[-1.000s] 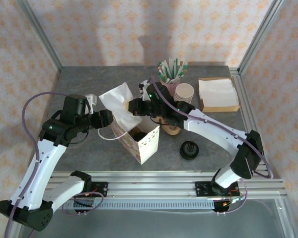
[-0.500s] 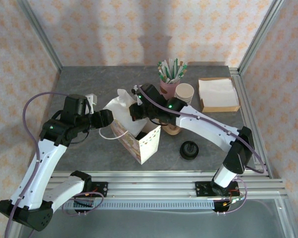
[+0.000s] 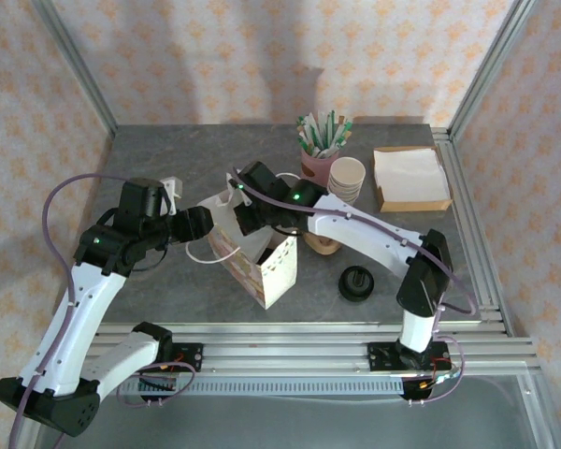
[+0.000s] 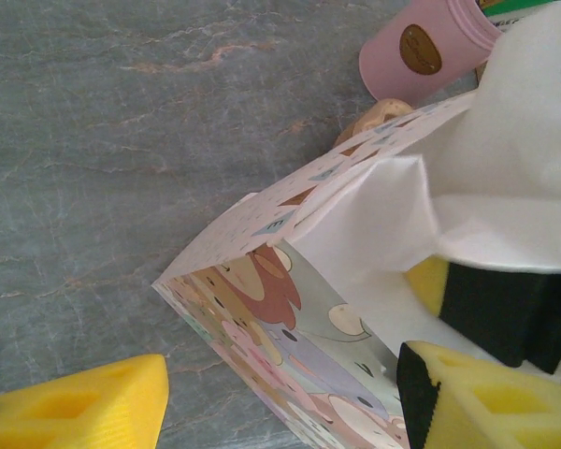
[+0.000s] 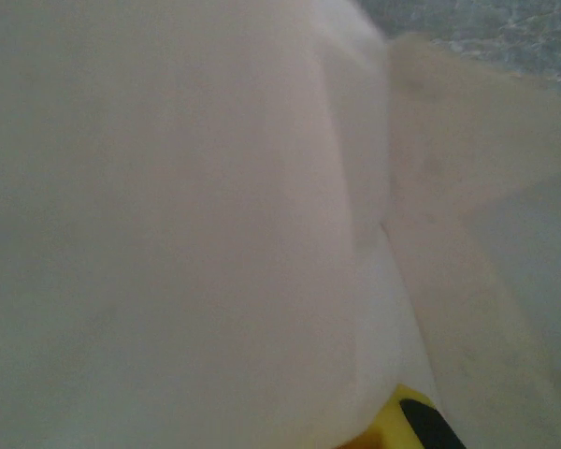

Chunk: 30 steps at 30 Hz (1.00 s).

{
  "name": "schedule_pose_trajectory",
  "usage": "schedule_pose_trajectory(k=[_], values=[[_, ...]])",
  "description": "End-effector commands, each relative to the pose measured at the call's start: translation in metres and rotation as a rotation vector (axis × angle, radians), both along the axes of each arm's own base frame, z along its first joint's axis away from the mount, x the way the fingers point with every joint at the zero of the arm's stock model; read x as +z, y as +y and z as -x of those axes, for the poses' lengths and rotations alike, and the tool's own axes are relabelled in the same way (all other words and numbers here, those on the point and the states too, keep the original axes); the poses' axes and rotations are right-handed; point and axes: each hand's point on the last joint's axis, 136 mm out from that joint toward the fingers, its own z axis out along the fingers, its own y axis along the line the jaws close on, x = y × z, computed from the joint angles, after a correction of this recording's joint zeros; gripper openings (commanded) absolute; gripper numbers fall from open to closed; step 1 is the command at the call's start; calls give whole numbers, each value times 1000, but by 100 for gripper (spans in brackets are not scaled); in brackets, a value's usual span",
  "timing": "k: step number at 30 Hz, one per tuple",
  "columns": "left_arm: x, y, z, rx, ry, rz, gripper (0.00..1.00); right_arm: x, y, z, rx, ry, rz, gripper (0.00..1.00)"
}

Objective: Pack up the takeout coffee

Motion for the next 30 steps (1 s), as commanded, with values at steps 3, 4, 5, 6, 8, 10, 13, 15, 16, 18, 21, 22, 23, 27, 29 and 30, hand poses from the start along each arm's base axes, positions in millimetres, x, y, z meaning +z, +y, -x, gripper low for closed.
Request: schedule_pose_trajectory(k=[3, 4, 5, 6, 8, 10, 13, 15, 16, 18, 21, 22, 23, 27, 29, 30], values=[[-7, 5, 4, -5, 11, -48, 66, -28, -7, 11, 51, 25, 120, 0], [-7, 5, 4, -4, 12, -48, 66, -28, -7, 11, 55, 24, 122, 0], [-7, 5, 4, -5, 11, -47, 66, -29, -7, 12, 57, 21, 127, 0], [-7, 5, 5, -5, 11, -48, 66, -29, -8, 11, 55, 17, 129, 1], [-6, 5, 5, -4, 10, -47, 66, -27, -8, 10, 53, 9, 129, 6], [-6, 6, 6, -1, 9, -47, 66, -20, -7, 8, 43, -5, 112, 12], [-4, 6, 6, 0, 4, -45, 66, 2, -5, 7, 25, -32, 44, 29], [-4, 7, 6, 3, 4, -47, 66, 21, -3, 7, 11, -52, -15, 42], [-4, 6, 7, 2, 4, -45, 66, 29, -3, 8, 6, -60, -40, 44], [-3, 6, 7, 2, 2, -43, 66, 47, -5, 9, -9, -79, -90, 48], [-3, 6, 7, 1, 4, -41, 66, 68, -10, 11, -27, -104, -145, 50], [-3, 6, 6, 2, 1, -40, 66, 74, -12, 11, -34, -111, -161, 50], [-3, 6, 7, 2, 4, -40, 66, 79, -13, 12, -39, -117, -178, 50], [-3, 6, 7, 4, 2, -35, 66, 99, -15, 13, -62, -135, -252, 53], [-2, 5, 7, 2, 0, -30, 66, 106, -14, 12, -77, -137, -285, 53], [-2, 5, 7, 4, 1, -31, 66, 110, -13, 11, -88, -142, -304, 53]])
